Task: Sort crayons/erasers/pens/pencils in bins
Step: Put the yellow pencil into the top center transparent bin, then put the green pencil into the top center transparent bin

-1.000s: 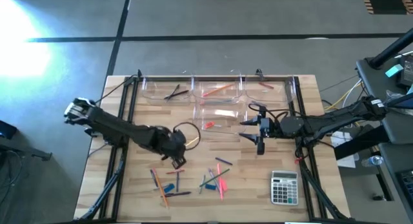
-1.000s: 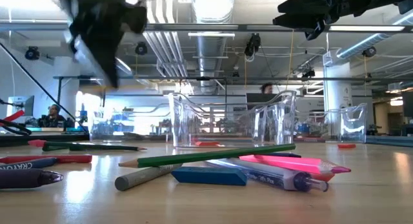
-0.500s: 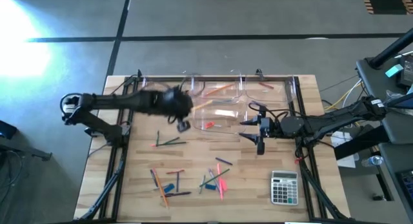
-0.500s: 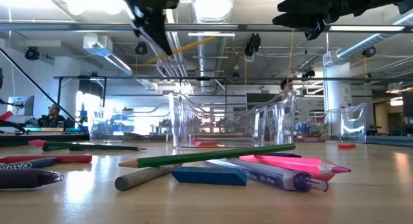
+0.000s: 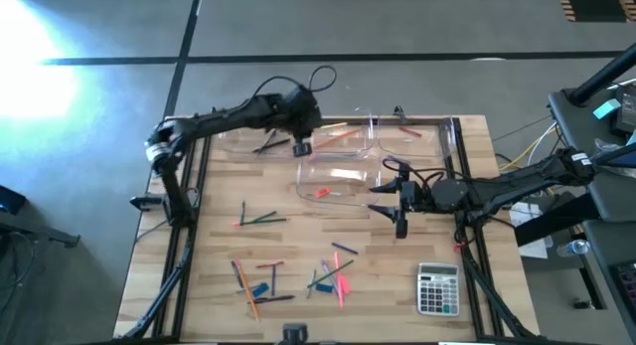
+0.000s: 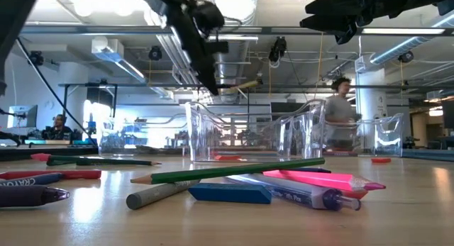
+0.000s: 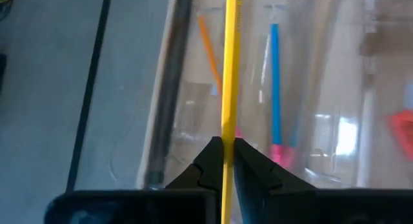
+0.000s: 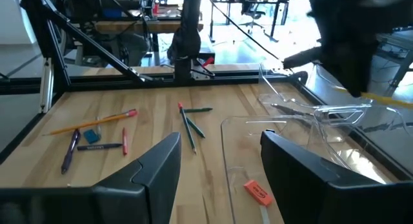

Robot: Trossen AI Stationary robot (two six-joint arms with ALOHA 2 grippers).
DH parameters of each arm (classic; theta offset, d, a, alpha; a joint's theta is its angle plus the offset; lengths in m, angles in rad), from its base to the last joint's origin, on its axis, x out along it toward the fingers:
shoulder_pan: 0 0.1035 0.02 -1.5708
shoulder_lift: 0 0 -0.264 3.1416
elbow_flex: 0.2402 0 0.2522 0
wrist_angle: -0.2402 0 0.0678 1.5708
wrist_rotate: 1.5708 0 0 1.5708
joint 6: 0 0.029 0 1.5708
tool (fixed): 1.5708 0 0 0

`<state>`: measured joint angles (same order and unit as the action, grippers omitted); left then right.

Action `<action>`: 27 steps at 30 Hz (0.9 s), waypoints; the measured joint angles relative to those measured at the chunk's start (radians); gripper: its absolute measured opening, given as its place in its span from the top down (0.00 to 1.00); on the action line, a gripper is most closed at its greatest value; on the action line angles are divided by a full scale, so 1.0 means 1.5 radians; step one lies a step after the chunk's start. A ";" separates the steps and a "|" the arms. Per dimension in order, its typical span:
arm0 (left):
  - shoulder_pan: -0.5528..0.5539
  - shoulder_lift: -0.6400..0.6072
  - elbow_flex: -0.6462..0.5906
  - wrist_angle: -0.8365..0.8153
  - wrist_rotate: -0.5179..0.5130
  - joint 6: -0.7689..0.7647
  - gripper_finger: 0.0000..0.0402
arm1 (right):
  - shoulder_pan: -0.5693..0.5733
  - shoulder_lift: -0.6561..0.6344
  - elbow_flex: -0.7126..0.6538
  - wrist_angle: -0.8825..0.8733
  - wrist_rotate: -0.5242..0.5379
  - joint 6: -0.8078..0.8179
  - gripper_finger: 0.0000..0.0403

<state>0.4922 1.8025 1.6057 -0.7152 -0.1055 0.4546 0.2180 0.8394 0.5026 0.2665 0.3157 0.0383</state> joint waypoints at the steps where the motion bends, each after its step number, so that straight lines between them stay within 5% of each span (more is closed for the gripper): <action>1: 0.005 0.016 0.012 -0.001 0.001 0.003 0.98 | 0.000 0.000 0.000 0.000 0.000 0.000 0.50; 12: 0.012 0.099 0.056 0.010 0.045 0.039 0.93 | 0.000 0.000 -0.007 -0.004 0.000 0.011 0.50; 21: 0.011 0.095 0.063 0.010 0.000 0.034 0.61 | 0.000 0.000 -0.010 0.000 0.000 0.014 0.50; 27: 0.001 0.013 0.076 -0.098 -0.026 -0.016 0.47 | 0.000 0.000 -0.011 0.000 0.000 0.010 0.50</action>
<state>0.4939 1.8222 1.7203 -0.8625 -0.1440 0.4308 0.2180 0.8398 0.4862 0.2667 0.3157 0.0534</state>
